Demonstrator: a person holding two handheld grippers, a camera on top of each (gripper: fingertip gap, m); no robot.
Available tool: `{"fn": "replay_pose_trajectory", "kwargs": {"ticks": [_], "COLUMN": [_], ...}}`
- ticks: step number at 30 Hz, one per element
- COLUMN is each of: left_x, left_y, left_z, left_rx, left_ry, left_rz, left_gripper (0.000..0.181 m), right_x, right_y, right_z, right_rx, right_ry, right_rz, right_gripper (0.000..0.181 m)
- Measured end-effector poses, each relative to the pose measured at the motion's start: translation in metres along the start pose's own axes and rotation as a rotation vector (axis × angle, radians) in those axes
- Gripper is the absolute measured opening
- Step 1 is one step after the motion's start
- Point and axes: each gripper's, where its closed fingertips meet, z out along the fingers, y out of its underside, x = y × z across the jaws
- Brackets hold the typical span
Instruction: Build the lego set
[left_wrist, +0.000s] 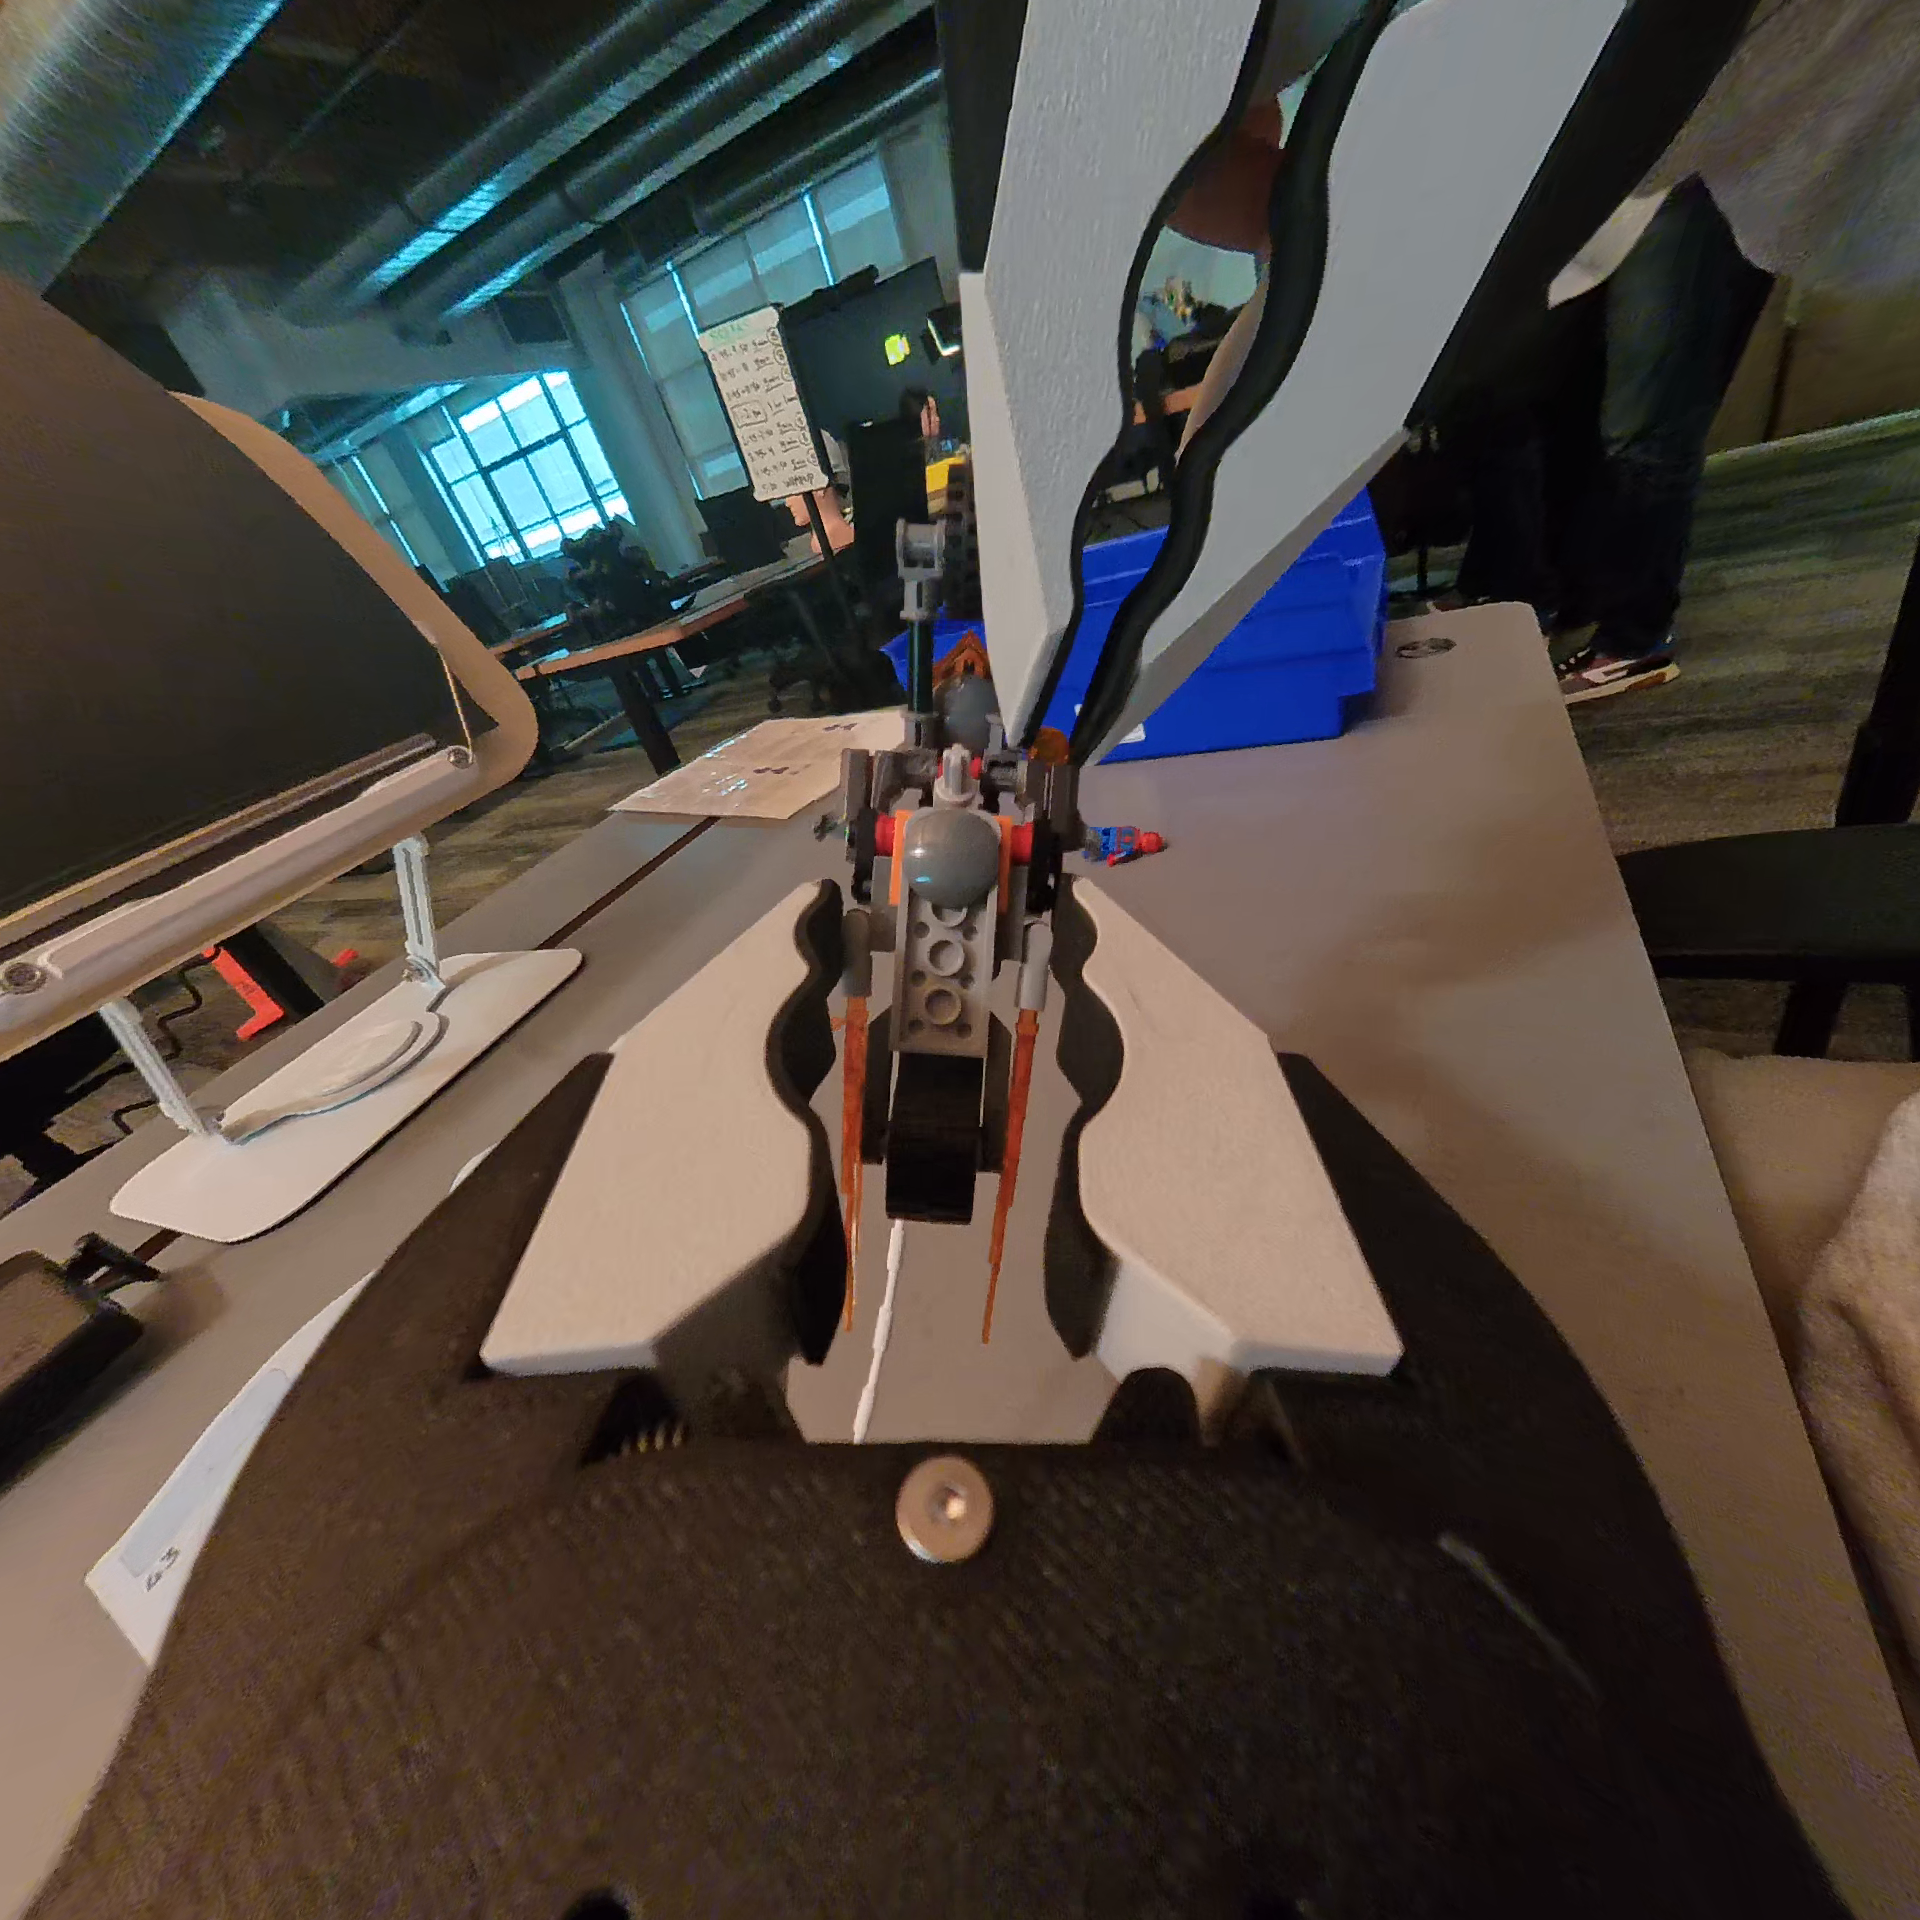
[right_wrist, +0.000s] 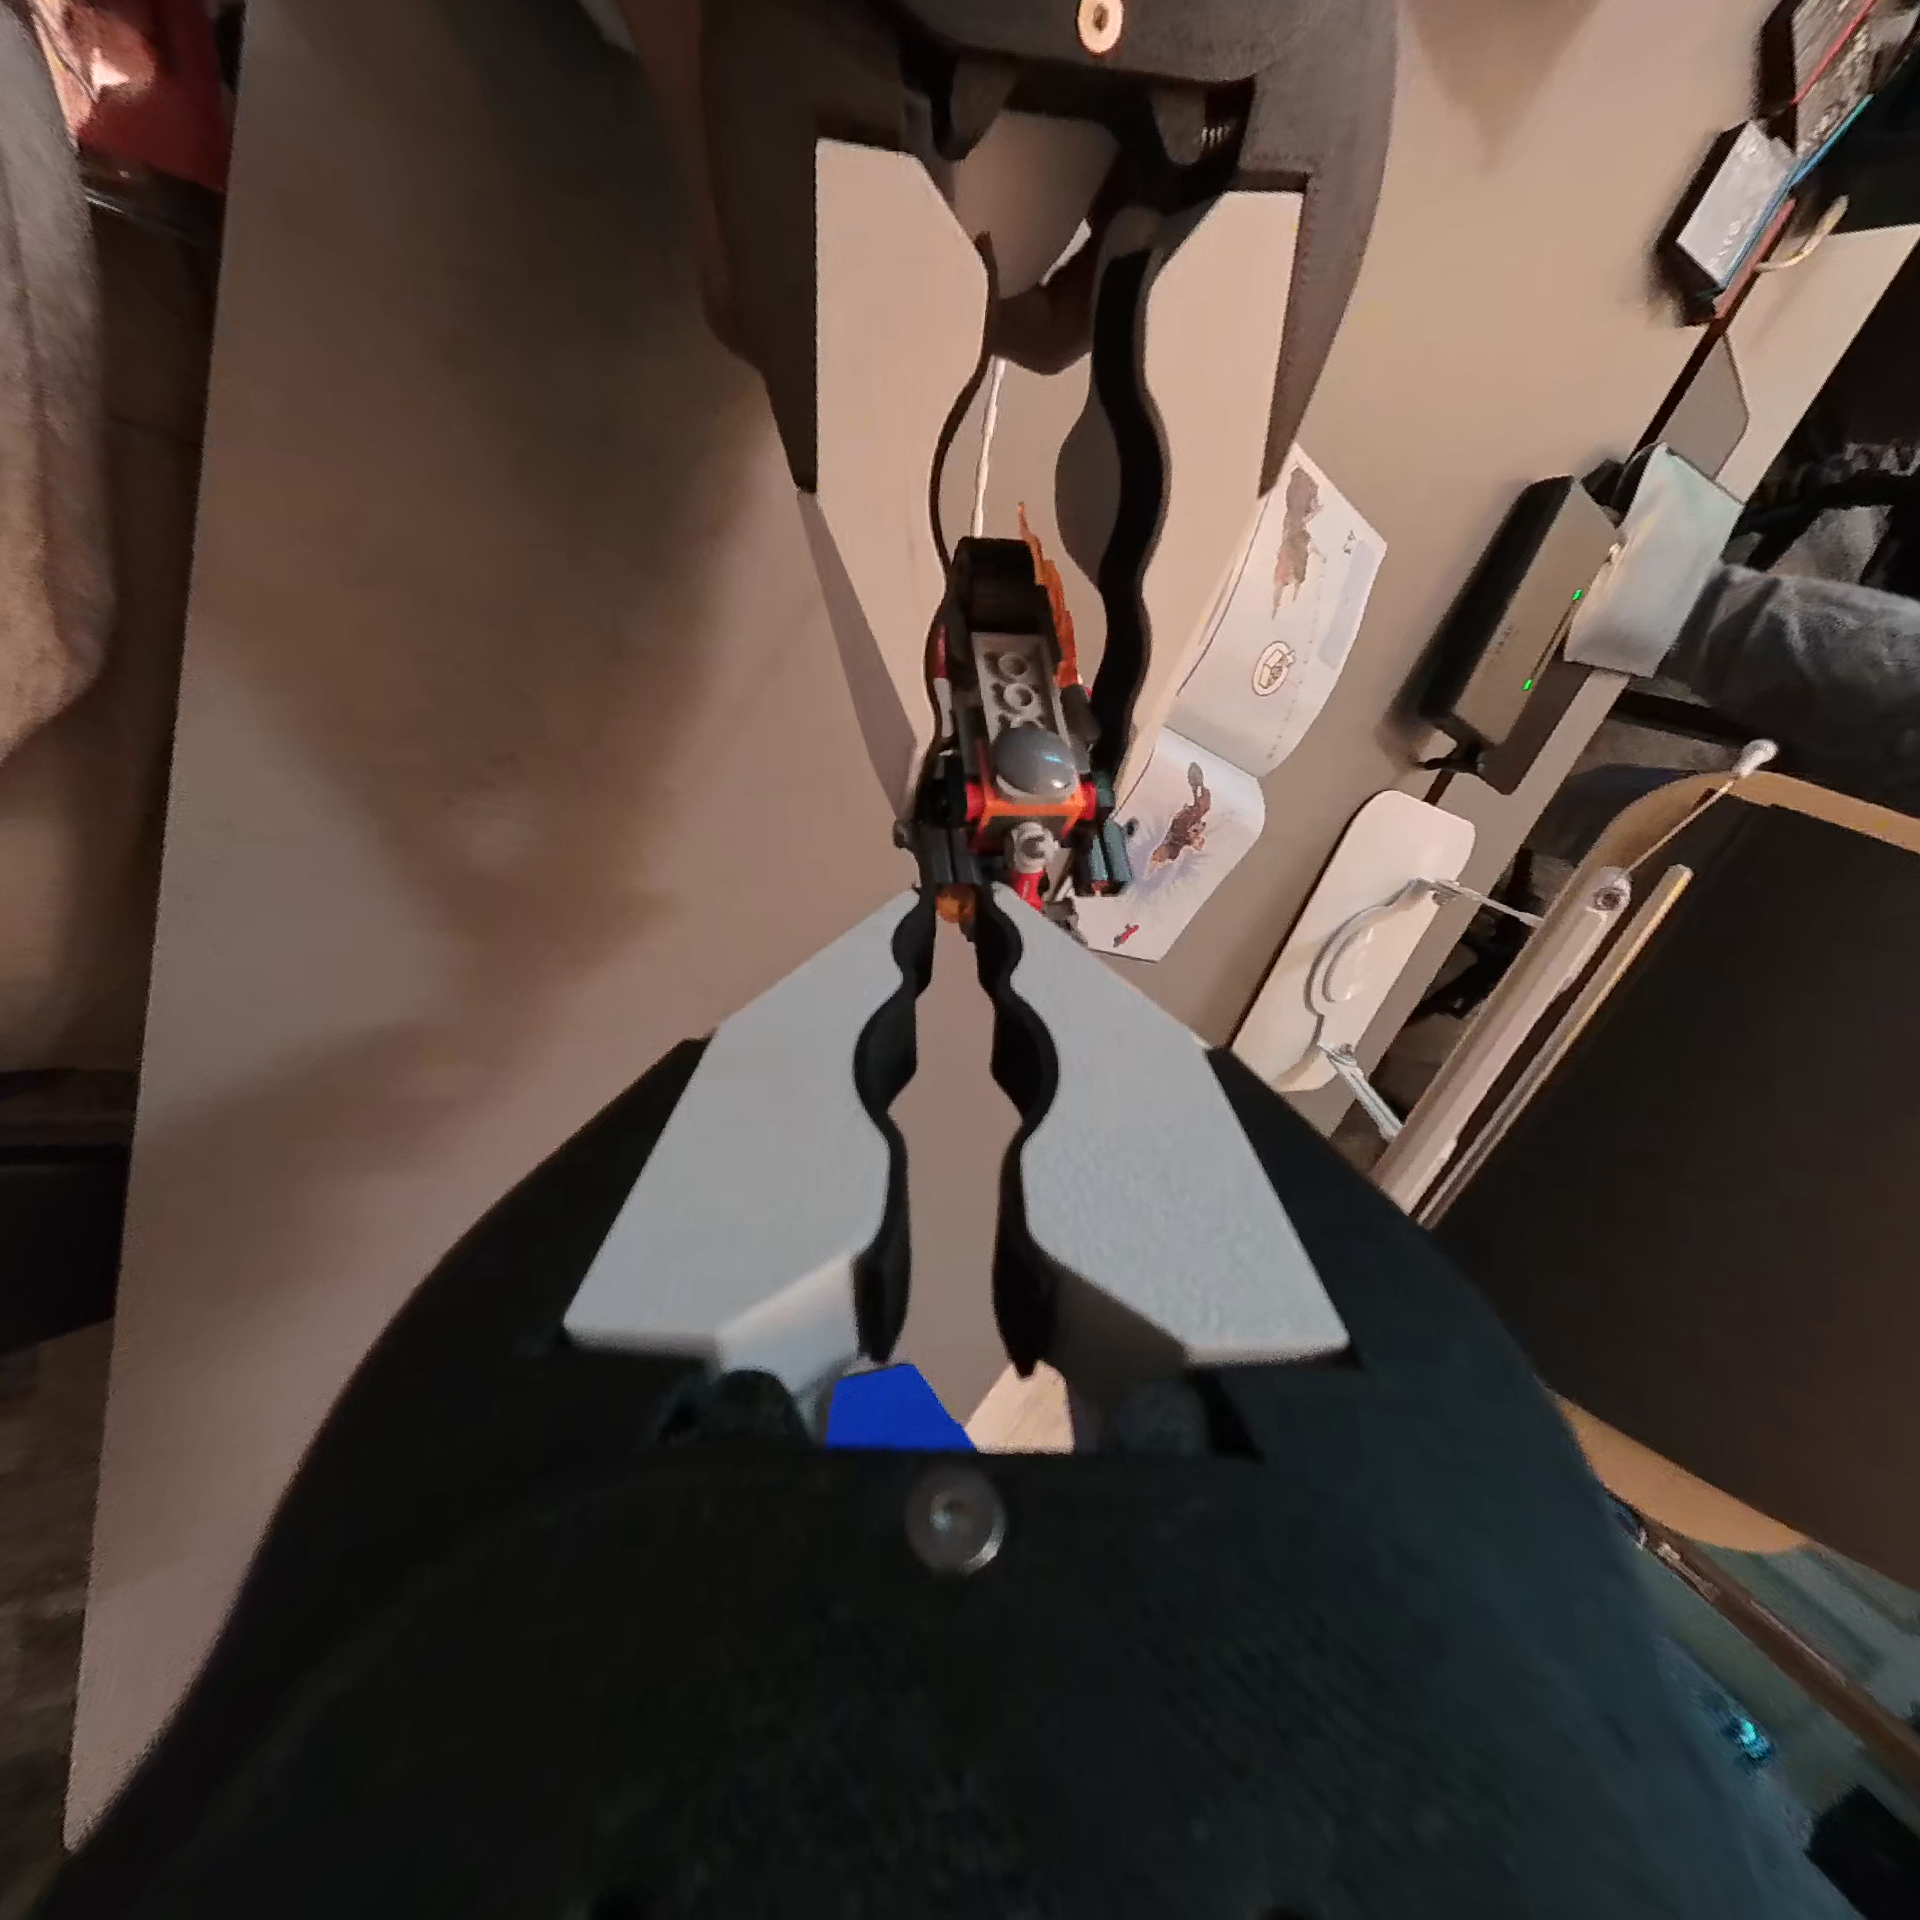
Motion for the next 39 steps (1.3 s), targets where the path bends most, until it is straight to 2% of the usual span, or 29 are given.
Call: {"fn": "replay_pose_trajectory", "kwargs": {"ticks": [20,27,31,35,39], "left_x": [-0.003,-0.006,-0.007,-0.014,-0.036], "left_y": [-0.008,-0.010,-0.011,-0.006,-0.003], "left_z": [-0.005,-0.006,-0.007,-0.006,-0.014], "left_rx": [0.063,0.083,0.092,0.067,0.083], "left_ry": [0.015,0.013,0.014,-0.021,-0.105], "left_rz": [-0.049,-0.079,-0.096,-0.105,-0.180], "left_gripper": [0.038,0.038,0.038,0.038,0.038], "right_x": [0.005,0.007,0.010,0.018,0.022], "right_y": [-0.006,-0.008,-0.009,-0.004,0.023], "right_z": [-0.008,-0.012,-0.015,-0.020,-0.031], "right_rx": [0.030,0.036,0.053,0.061,0.053], "right_ry": [-0.030,-0.007,0.021,0.088,0.185], "right_rz": [-0.042,-0.042,-0.032,0.017,0.150], "right_gripper": [0.008,0.021,0.022,0.022,0.021]}}
